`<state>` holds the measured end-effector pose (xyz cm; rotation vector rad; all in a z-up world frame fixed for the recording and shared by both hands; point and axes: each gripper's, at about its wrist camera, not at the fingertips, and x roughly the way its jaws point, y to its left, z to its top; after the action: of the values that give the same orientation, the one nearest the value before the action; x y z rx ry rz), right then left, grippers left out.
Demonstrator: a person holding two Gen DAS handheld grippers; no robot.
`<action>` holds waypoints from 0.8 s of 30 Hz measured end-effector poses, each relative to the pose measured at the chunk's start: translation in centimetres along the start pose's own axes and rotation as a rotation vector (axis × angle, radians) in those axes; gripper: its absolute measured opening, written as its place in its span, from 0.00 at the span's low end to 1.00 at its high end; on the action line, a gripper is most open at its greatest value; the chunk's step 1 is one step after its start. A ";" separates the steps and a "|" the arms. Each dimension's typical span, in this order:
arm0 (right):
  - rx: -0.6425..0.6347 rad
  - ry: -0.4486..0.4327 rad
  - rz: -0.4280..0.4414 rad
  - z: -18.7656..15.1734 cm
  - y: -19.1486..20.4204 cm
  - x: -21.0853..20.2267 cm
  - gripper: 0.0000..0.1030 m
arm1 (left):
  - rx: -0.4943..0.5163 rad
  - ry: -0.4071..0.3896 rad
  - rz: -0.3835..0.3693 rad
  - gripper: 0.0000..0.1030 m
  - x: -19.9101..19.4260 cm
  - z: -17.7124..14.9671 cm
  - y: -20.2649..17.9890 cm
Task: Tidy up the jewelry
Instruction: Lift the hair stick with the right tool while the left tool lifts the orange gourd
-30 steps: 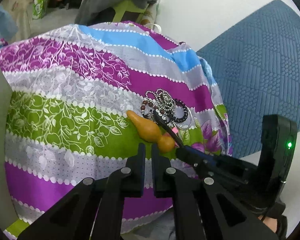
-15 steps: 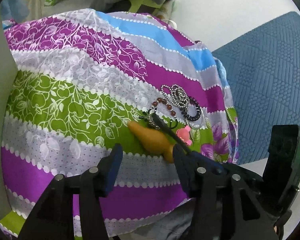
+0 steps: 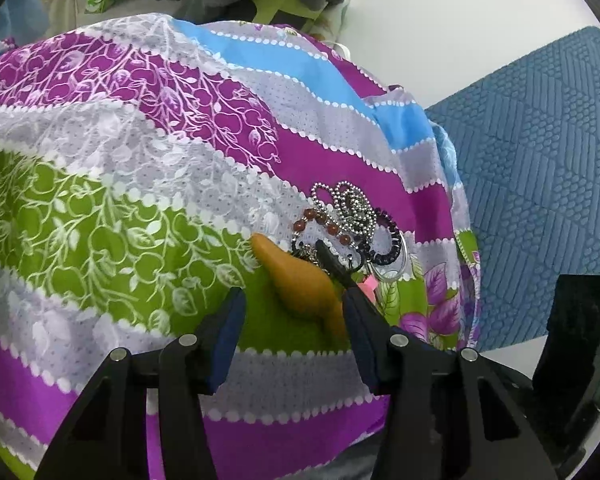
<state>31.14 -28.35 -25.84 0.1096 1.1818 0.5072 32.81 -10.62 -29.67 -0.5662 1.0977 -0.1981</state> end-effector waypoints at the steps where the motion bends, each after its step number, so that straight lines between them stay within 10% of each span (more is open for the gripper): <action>1: 0.001 0.003 0.003 0.0 0.0 0.0 0.06 | 0.002 0.000 -0.001 0.48 0.2 0.0 -0.1; 8: 0.008 0.025 0.030 -0.1 -0.1 0.5 0.06 | 0.014 0.003 -0.013 0.32 1.2 0.3 -0.5; 24: -0.011 0.080 0.074 0.0 0.6 2.1 0.08 | 0.107 0.007 0.082 0.32 -1.8 -0.9 -0.2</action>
<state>31.50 -26.92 -27.45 0.1250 1.2560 0.5882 31.16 -10.30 -28.46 -0.4246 1.1082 -0.1862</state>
